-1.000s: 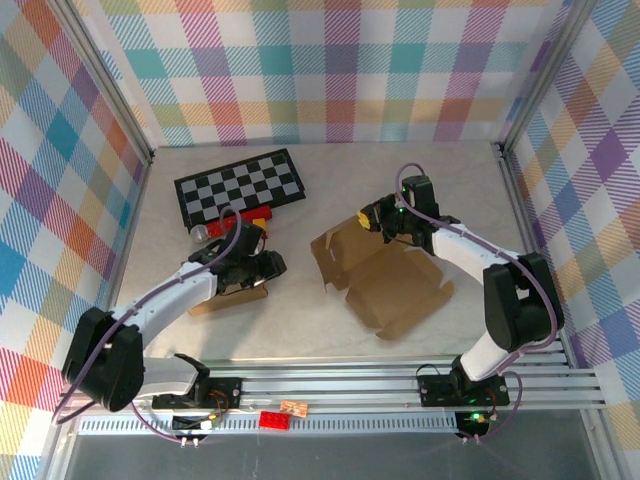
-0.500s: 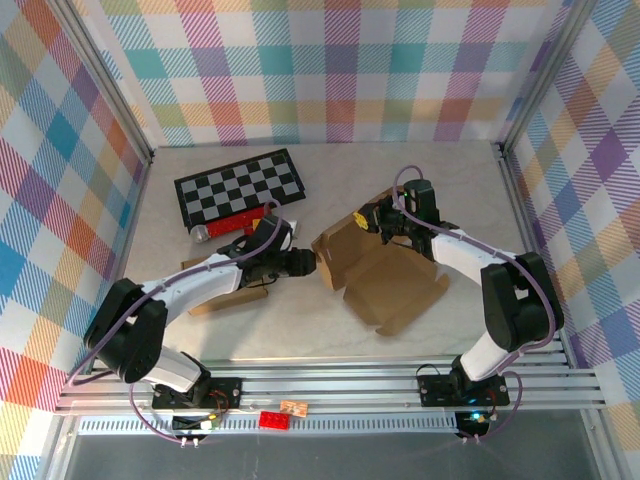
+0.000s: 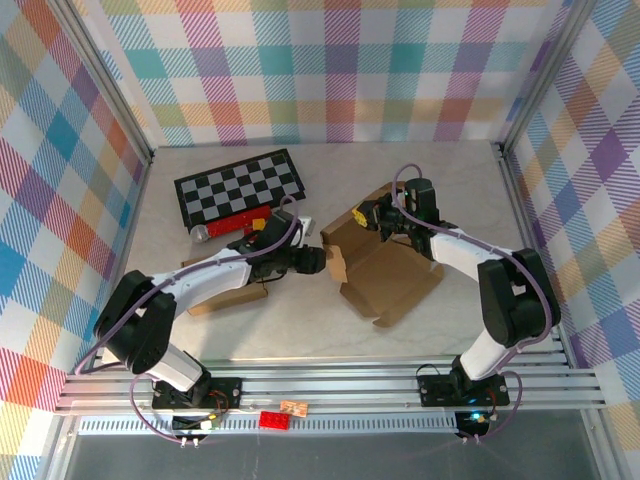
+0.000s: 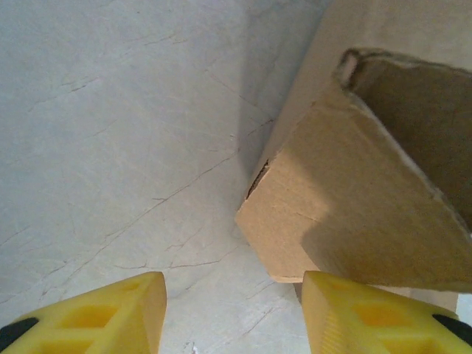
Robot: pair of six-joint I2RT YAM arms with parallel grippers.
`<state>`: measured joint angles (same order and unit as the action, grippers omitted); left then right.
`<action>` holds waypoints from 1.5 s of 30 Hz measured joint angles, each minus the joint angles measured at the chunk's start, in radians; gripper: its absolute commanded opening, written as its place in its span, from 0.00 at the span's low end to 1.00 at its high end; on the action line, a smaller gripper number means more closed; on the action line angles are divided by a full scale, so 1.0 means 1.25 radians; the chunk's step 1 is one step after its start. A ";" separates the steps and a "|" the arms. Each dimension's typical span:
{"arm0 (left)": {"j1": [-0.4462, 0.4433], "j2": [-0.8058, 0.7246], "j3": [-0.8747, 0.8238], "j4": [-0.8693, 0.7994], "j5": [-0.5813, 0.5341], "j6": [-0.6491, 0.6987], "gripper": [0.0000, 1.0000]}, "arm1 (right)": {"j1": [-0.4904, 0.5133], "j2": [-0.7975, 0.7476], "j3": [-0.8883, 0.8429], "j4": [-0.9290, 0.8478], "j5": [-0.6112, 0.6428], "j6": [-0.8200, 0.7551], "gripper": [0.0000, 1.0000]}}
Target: Fold the paper box
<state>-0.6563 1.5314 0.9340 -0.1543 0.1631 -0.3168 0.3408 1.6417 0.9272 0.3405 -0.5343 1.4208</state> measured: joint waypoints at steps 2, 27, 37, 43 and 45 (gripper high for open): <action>-0.007 0.005 0.002 -0.001 -0.006 0.001 0.54 | 0.000 0.005 0.000 0.014 -0.002 0.000 0.00; -0.027 0.050 0.041 -0.003 -0.083 -0.010 0.58 | 0.000 0.034 -0.050 0.212 -0.002 0.018 0.00; -0.040 0.064 0.041 -0.003 -0.104 -0.025 0.55 | 0.000 0.084 -0.105 0.371 -0.008 0.030 0.00; -0.055 0.064 0.041 0.000 -0.117 -0.027 0.50 | 0.000 0.089 -0.133 0.425 -0.014 0.030 0.00; -0.063 0.067 0.041 0.002 -0.125 -0.029 0.49 | 0.000 0.089 -0.136 0.430 -0.014 0.030 0.00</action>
<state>-0.7349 1.6154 0.9848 -0.1513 0.0074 -0.3534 0.3405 1.7535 0.7570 0.8783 -0.5522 1.4582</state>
